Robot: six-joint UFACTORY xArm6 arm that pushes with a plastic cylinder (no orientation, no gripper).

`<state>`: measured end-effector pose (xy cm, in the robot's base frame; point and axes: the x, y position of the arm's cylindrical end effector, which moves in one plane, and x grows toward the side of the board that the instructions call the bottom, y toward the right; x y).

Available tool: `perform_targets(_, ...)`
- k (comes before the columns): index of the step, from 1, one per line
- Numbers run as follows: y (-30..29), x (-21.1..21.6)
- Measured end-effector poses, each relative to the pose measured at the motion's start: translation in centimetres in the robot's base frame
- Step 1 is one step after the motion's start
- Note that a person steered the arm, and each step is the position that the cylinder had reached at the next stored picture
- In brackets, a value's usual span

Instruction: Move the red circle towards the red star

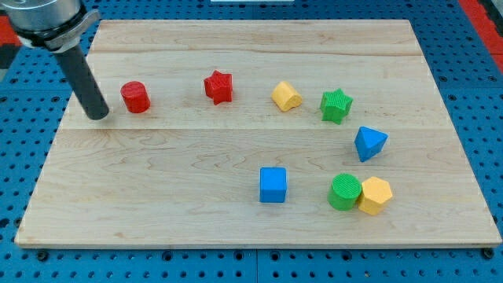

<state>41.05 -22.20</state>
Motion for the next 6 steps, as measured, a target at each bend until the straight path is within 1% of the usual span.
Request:
perform_targets(1, 2.6, -0.8)
perform_targets(2, 1.3, -1.1)
perform_targets(3, 1.0, -4.0)
perform_targets(4, 6.1, -0.6)
perform_targets(5, 7.1, 2.0)
perform_targets(6, 11.0, 1.1)
